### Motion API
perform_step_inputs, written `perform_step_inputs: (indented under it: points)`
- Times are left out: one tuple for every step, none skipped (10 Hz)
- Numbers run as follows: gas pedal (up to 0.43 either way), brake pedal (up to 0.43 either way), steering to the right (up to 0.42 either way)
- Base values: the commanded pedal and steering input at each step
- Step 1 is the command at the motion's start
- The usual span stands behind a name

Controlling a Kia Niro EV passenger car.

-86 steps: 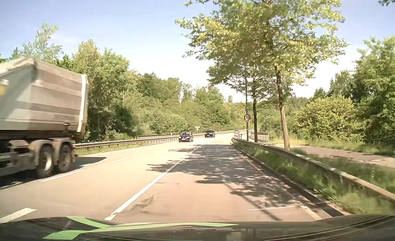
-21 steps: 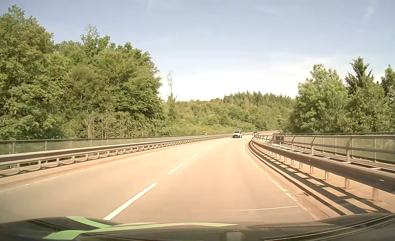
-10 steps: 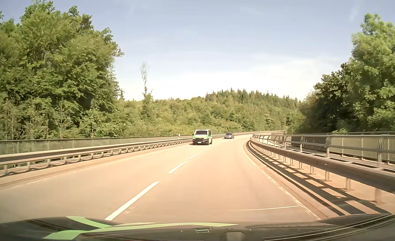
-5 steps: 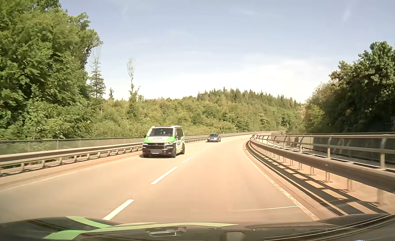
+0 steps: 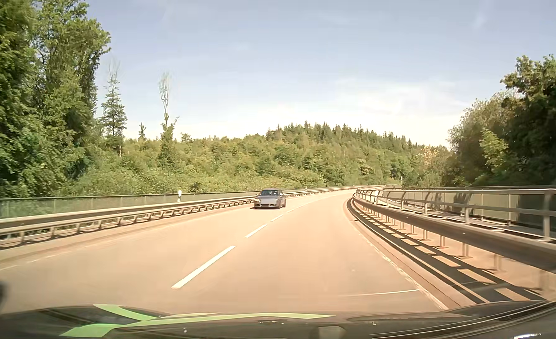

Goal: Follow the waypoints while adhering to traffic rules and regulations

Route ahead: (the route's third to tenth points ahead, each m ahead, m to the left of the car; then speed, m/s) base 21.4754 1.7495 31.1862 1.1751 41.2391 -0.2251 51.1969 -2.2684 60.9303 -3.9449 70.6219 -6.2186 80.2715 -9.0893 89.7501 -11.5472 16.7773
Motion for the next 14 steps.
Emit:
perform_step_inputs:
  points:
    - [0.087, 0.0, 0.015]
    - [0.087, 0.0, 0.015]
    - [0.087, 0.0, 0.015]
    - [0.079, 0.0, 0.015]
    - [0.079, 0.0, 0.015]
    - [0.079, 0.0, 0.015]
    - [0.079, 0.0, 0.015]
    - [0.067, 0.0, 0.015]
    - [0.059, 0.0, 0.015]
    - [0.059, 0.0, 0.015]
    - [0.059, 0.0, 0.015]
    - [0.059, 0.0, 0.015]
    - [0.059, 0.0, 0.016]
    - [0.059, 0.0, 0.016]
